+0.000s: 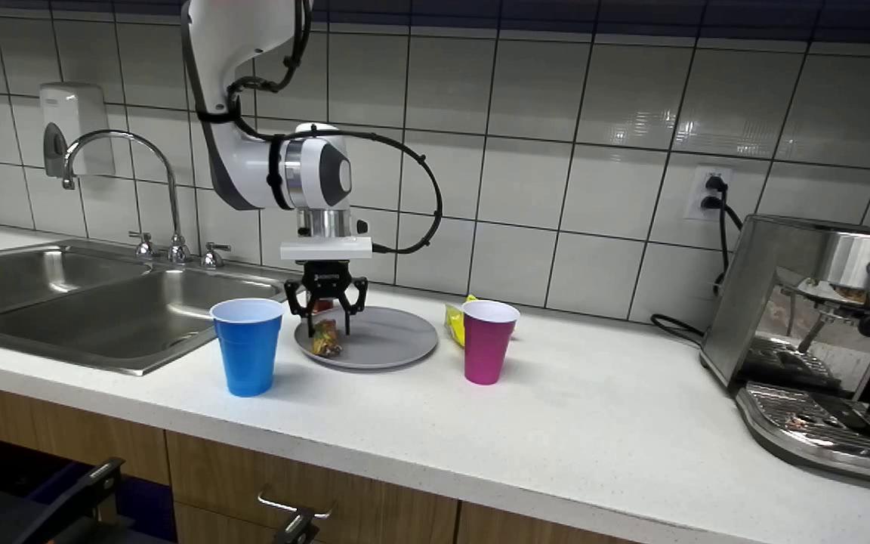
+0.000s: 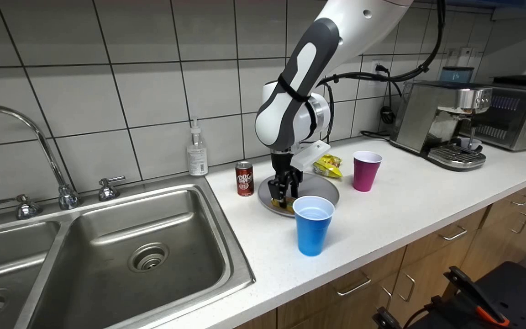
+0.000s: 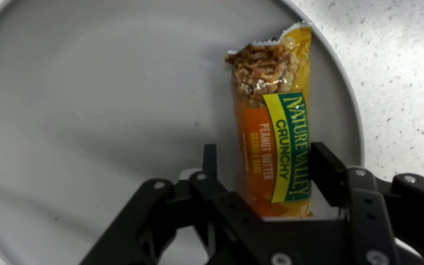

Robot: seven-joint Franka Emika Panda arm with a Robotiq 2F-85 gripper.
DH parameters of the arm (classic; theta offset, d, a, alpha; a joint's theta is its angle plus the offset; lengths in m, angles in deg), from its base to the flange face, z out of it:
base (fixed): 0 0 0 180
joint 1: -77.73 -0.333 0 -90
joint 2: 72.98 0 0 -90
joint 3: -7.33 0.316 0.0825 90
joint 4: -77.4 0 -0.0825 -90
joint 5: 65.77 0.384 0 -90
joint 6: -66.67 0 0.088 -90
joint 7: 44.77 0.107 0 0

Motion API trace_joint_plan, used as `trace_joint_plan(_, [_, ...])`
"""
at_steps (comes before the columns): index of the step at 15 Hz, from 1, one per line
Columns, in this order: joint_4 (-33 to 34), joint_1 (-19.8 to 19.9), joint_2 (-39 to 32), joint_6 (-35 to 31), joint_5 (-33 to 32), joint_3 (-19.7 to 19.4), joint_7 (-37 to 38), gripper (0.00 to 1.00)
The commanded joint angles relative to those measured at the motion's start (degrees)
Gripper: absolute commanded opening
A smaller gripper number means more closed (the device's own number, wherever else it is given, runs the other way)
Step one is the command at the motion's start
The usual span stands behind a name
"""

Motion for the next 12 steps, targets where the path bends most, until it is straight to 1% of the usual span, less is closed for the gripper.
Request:
trace_joint_plan(1, [-0.2,-0.5,0.5,-0.4,-1.4,-0.5,1.0,0.33])
trace_joint_plan(3, [-0.2,-0.5,0.5,-0.4,-1.4,-0.5,1.0,0.18])
trace_joint_plan(4, [-0.2,-0.4,0.5,-0.3,-1.3,-0.4,0.9,0.17])
trace_joint_plan(12, [-0.3,-0.1,2.2,1.3,-0.6,-0.1,0.8,0.17])
